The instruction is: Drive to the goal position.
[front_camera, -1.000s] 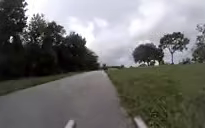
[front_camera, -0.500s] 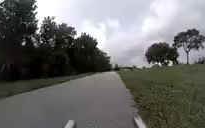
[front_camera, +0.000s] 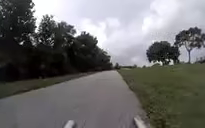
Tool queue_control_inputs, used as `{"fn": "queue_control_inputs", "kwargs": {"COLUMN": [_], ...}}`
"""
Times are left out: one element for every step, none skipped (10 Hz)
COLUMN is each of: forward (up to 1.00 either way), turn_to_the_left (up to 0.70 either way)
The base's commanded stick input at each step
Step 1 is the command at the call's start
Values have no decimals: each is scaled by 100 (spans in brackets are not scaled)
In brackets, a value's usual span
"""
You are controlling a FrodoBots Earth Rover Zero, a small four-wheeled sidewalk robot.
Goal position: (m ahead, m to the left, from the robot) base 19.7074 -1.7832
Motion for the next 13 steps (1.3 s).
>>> {"fn": "queue_control_inputs", "kwargs": {"forward": [70,70,70,70,70,70,70,70,70,70,70,70,70], "turn_to_the_left": [0,0,0,0,0,0,0,0,0,0,0,0,0]}}
